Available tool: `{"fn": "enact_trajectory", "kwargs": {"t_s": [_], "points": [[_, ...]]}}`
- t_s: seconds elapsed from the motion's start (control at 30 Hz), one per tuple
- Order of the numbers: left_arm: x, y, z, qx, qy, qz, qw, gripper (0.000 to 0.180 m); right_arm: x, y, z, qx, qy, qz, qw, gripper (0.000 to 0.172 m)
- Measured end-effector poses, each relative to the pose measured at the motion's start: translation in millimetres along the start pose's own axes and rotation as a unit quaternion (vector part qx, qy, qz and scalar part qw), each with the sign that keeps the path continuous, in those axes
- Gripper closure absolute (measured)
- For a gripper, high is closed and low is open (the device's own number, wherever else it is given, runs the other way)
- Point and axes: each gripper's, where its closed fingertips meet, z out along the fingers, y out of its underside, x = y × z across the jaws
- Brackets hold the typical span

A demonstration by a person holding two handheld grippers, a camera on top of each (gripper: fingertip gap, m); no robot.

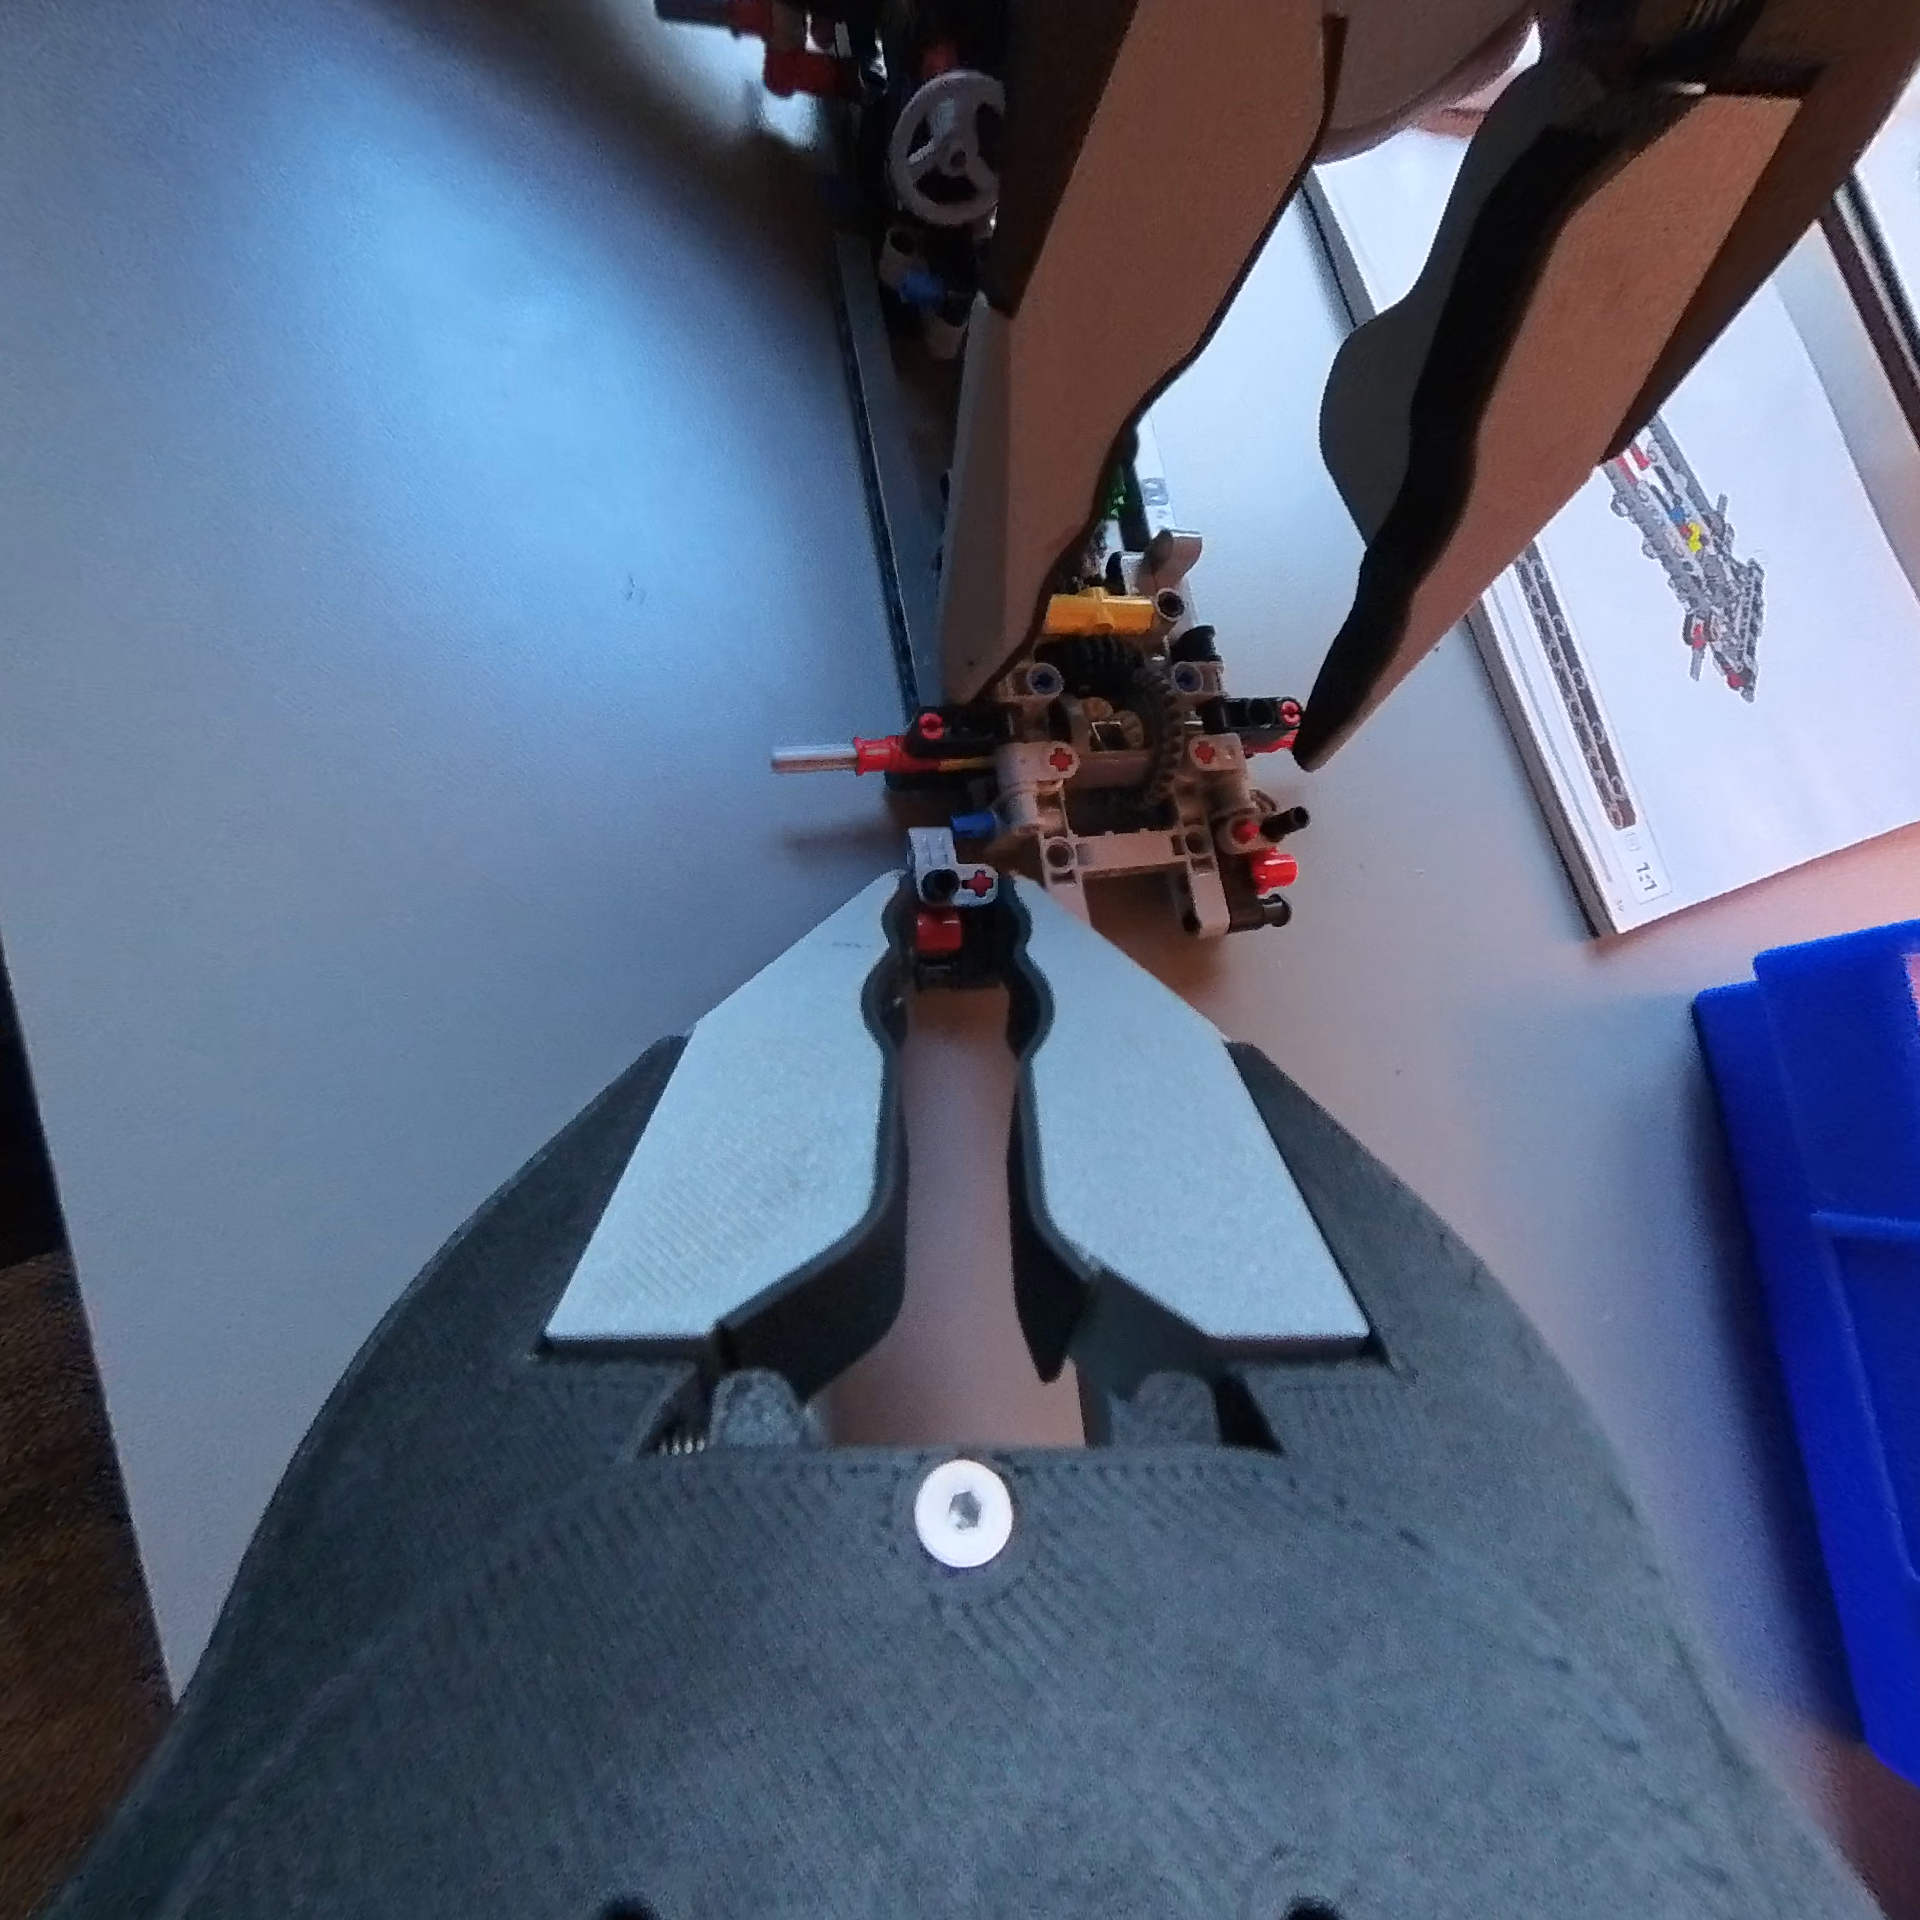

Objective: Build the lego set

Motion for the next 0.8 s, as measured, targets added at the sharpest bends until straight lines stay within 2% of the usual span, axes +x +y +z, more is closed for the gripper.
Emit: {"fn": "enact_trajectory", "kwargs": {"t_s": [0.13,0.23,0.53,0.7,0.8], "points": [[0,-7,-5,0.025,0.016,-0.026,0.999,0.116,2,0,0,-0.005,0.002,0.001,1.000,0.160],[2,-5,-4,0.016,0.027,-0.037,0.999,0.110,2,0,0,-0.005,0.000,0.002,1.000,0.160],[7,-4,7,-0.025,0.026,0.009,0.999,0.108,7,3,-1,-0.018,-0.003,-0.016,1.000,0.160],[1,-11,-2,0.000,0.027,-0.008,1.000,0.109,10,5,2,-0.022,0.006,-0.027,0.999,0.160],[0,-18,0,0.007,0.038,-0.029,0.999,0.099,11,5,2,-0.011,0.004,-0.021,1.000,0.160]]}}
